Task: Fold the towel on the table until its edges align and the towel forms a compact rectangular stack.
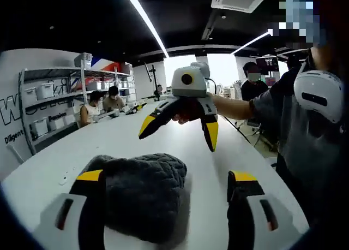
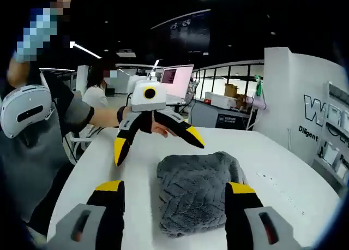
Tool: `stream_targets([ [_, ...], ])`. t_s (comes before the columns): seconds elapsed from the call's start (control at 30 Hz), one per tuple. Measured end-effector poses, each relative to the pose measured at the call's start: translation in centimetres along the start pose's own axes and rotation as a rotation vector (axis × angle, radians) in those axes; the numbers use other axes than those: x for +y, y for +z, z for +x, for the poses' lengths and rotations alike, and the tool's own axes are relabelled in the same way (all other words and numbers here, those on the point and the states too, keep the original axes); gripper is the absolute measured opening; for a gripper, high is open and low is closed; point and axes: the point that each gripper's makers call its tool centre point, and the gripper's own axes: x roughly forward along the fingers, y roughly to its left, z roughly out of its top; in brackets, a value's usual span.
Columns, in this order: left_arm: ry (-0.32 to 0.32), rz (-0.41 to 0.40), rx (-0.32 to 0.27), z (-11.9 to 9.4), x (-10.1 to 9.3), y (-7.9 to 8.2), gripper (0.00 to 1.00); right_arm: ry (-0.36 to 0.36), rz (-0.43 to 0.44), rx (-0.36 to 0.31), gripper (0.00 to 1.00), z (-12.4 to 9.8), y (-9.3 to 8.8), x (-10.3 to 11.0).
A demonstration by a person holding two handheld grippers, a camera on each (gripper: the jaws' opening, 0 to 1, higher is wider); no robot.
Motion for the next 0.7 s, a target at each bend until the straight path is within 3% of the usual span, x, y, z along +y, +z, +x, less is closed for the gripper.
stream_targets([
  [0.2, -0.012, -0.003, -0.021, 0.7, 2.5, 0.5, 0.91, 0.025, -0.004, -0.033, 0.73, 1.1, 0.6, -2.3],
  [0.37, -0.038, -0.029, -0.022, 1.8, 3.1, 0.0, 0.85, 0.040, 0.019, -0.039, 0.71, 2.2, 0.5, -3.1],
  [0.57, -0.029, -0.046, 0.041, 2.4, 4.1, -3.0, 0.77, 0.041, 0.054, 0.032, 0.69, 3.3, -2.5, -3.3],
  [0.7, -0.028, -0.120, 0.028, 1.7, 4.4, -4.4, 0.77, 0.044, 0.133, 0.028, 0.69, 3.2, -4.3, -3.3],
])
